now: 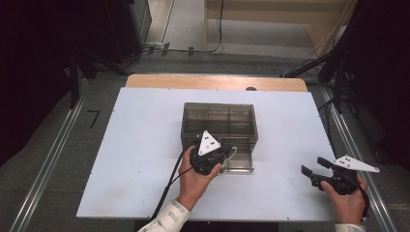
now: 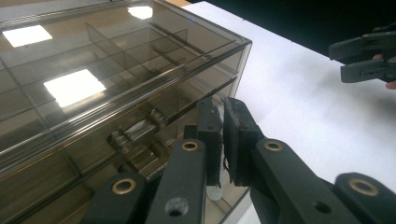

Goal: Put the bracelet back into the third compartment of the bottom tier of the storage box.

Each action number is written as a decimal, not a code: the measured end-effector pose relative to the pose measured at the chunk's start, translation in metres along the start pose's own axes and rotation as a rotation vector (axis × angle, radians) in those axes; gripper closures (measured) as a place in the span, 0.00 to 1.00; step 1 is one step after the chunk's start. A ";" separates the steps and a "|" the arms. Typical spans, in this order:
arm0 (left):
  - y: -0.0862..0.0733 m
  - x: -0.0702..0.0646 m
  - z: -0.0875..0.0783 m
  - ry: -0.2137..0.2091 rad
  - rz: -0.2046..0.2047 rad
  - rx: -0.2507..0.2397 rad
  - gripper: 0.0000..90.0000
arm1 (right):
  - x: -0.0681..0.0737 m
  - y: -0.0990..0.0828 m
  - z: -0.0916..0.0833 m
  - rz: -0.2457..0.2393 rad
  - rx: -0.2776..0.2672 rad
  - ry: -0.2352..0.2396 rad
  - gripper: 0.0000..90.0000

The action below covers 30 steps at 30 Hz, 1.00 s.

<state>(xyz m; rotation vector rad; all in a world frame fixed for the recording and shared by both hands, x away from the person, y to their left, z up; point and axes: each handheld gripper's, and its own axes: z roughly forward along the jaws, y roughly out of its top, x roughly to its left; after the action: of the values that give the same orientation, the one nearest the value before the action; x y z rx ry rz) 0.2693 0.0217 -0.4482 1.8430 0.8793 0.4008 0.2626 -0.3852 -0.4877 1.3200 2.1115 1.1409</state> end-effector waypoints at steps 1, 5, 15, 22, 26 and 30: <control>0.000 -0.001 0.001 -0.004 0.002 0.003 0.96 | 0.000 0.000 0.000 0.000 0.000 0.000 0.23; 0.001 -0.004 0.005 -0.009 0.007 0.006 0.96 | 0.000 0.000 0.000 0.001 -0.001 0.000 0.23; 0.002 -0.015 0.017 -0.035 0.015 0.012 0.96 | 0.000 0.000 0.000 0.000 -0.003 0.000 0.23; 0.002 -0.020 0.023 -0.048 0.023 0.018 0.96 | 0.000 0.000 0.000 0.000 0.001 -0.003 0.23; 0.002 -0.022 0.025 -0.052 0.024 0.021 0.96 | -0.001 0.000 0.000 -0.003 0.003 -0.001 0.23; 0.001 -0.021 0.028 -0.046 0.021 0.023 0.96 | -0.001 0.000 0.000 -0.004 0.002 0.001 0.23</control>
<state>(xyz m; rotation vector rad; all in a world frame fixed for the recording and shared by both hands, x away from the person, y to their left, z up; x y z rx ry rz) 0.2725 -0.0123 -0.4571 1.8767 0.8367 0.3608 0.2628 -0.3857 -0.4880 1.3163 2.1156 1.1377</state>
